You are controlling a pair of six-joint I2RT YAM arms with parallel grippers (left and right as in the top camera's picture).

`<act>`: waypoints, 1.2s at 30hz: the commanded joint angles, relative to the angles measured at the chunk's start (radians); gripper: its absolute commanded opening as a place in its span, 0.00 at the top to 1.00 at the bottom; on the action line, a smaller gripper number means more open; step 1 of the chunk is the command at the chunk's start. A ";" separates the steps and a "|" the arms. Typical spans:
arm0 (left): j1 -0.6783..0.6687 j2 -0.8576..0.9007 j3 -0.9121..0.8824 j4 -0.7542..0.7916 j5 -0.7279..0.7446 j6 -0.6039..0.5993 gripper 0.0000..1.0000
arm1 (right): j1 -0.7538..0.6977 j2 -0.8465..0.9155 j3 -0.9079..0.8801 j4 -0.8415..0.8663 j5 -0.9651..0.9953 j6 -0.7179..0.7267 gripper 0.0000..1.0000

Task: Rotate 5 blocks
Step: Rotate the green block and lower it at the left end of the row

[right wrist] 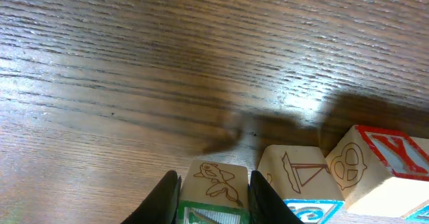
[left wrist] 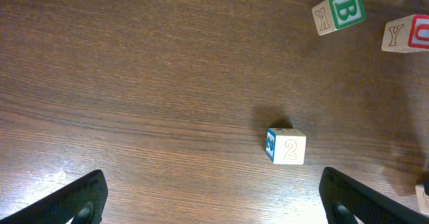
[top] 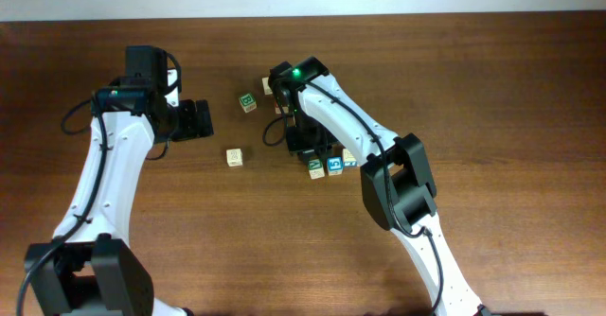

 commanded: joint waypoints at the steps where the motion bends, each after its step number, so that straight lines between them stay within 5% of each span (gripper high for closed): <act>1: -0.002 0.006 0.014 0.001 -0.007 -0.012 0.01 | 0.005 -0.030 0.000 0.003 0.018 0.012 0.75; 29: -0.002 0.006 0.014 0.001 -0.007 -0.012 0.01 | 0.005 -0.030 0.000 0.056 0.056 0.043 0.74; 36: -0.002 0.006 0.014 0.001 -0.007 -0.012 0.01 | 0.005 -0.031 0.000 0.051 0.065 0.040 0.59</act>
